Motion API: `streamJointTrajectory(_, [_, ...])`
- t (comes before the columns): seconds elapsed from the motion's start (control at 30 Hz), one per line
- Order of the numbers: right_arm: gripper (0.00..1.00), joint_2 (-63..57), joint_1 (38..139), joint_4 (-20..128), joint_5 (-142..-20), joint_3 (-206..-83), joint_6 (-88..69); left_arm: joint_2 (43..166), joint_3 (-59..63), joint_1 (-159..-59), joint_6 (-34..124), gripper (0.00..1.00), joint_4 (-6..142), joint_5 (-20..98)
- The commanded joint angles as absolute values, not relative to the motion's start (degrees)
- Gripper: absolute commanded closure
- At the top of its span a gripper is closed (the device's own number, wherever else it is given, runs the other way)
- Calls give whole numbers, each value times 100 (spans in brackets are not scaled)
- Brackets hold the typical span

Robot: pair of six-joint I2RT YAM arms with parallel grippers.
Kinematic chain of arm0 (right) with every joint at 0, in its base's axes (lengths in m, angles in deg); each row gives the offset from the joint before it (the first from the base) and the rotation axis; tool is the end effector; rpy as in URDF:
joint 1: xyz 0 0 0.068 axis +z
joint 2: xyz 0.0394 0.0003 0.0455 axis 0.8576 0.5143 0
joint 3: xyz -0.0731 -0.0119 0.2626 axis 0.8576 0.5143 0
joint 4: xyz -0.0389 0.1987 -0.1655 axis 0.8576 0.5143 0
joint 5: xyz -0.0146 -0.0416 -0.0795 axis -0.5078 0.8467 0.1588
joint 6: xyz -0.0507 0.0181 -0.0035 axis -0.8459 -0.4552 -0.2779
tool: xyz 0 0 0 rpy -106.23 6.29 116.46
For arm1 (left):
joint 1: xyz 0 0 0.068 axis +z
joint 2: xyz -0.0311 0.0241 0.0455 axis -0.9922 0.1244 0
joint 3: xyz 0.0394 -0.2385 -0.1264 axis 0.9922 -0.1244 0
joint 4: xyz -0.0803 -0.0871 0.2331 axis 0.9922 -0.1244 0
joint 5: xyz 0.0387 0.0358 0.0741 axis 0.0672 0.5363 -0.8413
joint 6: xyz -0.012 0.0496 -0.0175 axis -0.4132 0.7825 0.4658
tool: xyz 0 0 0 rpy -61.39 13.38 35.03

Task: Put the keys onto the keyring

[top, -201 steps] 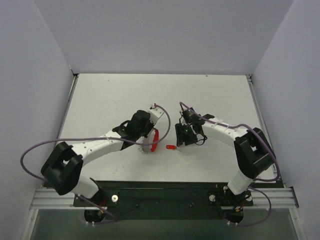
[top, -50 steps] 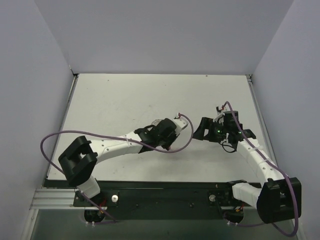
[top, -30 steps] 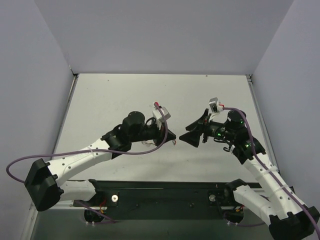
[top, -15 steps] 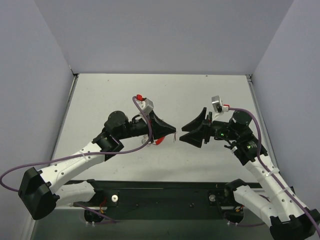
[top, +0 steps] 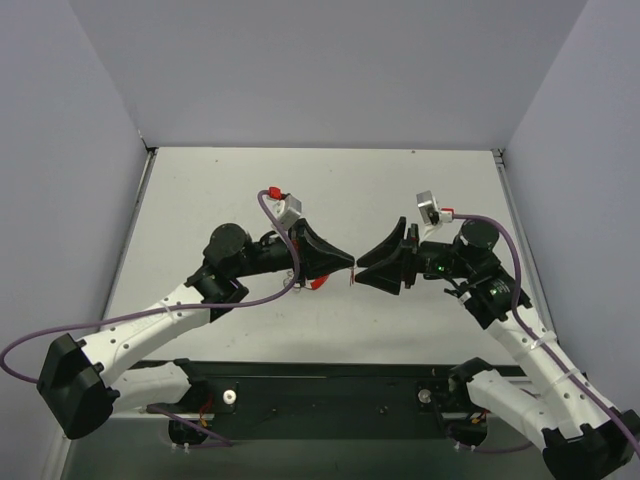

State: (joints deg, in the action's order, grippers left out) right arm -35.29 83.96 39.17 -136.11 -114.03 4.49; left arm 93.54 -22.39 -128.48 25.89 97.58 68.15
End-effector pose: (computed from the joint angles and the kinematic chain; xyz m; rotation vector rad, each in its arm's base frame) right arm 0.1526 0.1058 0.3744 -1.0252 1.2881 1.3633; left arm 0.1655 -0.2003 0.3628 0.8040 1.3335 -1.5192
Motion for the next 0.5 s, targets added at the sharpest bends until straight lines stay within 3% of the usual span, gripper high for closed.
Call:
streamJointTrajectory(0.0, [56, -3526, 8445, 3228, -13746, -11567, 512, 9383, -2157, -12803, 2471, 100, 10184, 7021])
streamJointTrajectory(0.2, [60, -3526, 8462, 3079, -13755, -11558, 652, 9409, -2192, -12812, 2418, 100, 10263, 7030])
streamJointTrajectory(0.47, [75, -3429, 8507, 2902, -13781, -11540, 749, 9418, -2166, -12812, 2383, 100, 10281, 7091])
